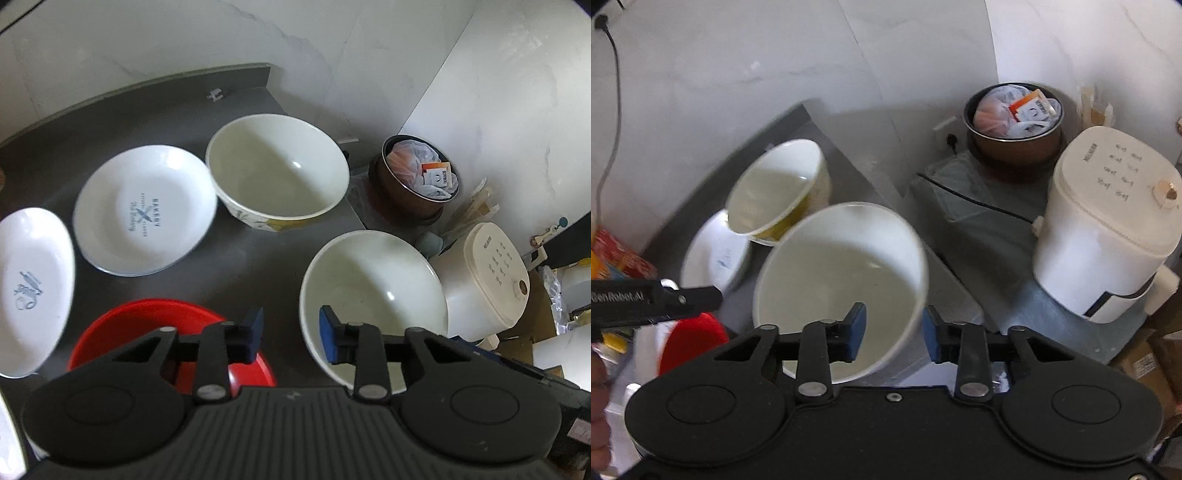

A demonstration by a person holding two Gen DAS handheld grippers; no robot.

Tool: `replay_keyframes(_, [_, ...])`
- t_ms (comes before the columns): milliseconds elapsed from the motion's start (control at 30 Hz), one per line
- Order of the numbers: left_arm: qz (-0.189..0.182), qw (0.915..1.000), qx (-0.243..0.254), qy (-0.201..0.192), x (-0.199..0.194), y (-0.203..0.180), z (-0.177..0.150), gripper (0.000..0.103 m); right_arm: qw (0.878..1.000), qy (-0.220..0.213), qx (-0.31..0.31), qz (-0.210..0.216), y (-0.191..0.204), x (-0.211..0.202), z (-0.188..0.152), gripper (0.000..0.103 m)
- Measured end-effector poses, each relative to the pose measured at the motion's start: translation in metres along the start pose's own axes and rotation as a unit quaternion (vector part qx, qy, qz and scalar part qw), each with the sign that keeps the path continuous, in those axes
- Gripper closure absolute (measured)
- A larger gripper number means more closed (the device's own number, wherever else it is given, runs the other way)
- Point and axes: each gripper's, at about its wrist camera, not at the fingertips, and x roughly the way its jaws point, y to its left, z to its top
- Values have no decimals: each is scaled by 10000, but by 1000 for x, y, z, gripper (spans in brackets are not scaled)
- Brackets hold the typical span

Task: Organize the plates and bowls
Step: 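Grasp the rim of the large white bowl with the right tool and lift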

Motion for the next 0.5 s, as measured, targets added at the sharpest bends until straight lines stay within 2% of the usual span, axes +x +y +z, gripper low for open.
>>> replay_keyframes(100, [43,9999,-47,119,13,-4,3,78,9999,78,16,109,-6,5,2,74])
replay_keyframes(333, [147,9988,-207,407,42,-5,6,79,9995,263,-57,189,-16,19,8,78])
replay_keyframes(500, [229,9985,-276,421,57,-7,8,82,9994,323,-61,116,-16,30,9,81])
